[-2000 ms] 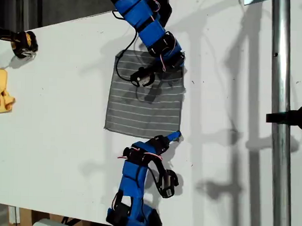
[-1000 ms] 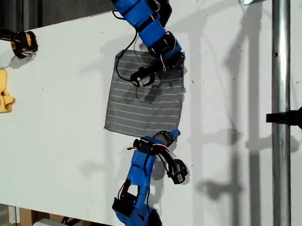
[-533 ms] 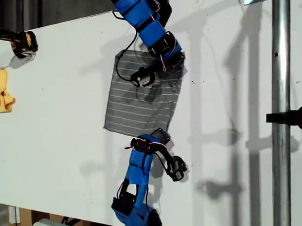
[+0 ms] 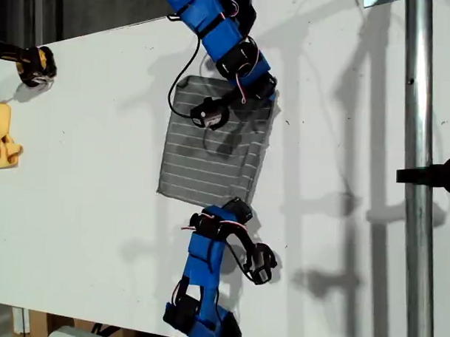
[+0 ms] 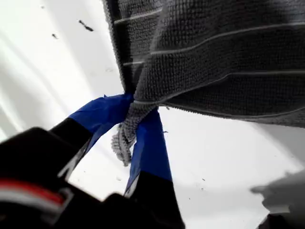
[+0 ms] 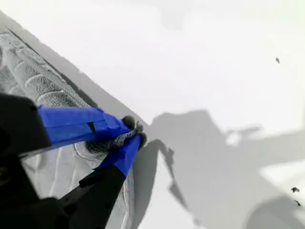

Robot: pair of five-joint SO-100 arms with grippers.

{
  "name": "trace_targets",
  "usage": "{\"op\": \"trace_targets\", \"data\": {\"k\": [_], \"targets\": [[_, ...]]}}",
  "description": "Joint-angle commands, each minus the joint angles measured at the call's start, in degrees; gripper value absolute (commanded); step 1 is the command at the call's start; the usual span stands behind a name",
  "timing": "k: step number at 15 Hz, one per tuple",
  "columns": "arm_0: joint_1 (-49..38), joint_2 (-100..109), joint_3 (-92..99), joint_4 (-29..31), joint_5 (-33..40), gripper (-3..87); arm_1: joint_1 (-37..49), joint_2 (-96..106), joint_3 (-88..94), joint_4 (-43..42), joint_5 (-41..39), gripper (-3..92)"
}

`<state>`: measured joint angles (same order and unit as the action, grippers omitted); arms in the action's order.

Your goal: Grasp corners of a towel and fold twice.

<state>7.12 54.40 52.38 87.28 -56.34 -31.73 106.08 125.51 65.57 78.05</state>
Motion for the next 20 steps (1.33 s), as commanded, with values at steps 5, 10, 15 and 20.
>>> {"op": "trace_targets", "data": {"k": [5,10,15,20], "targets": [[4.66,11.6,-1.67,-1.32,1.41,-2.6,-2.55,-7.56,-27.33,7.65,-8.09,-0.1],[-6.77,12.83,-1.85,-2.46,8.09,-2.6,13.27,-3.96,-26.63,21.09,-10.37,-0.1],[-21.18,13.89,-1.76,-4.13,18.02,-2.6,36.3,8.7,-19.51,22.5,-20.83,-0.1],[-31.38,14.24,-1.67,-10.37,24.87,-2.6,60.38,23.38,-18.19,24.08,-34.98,-0.1]]}}
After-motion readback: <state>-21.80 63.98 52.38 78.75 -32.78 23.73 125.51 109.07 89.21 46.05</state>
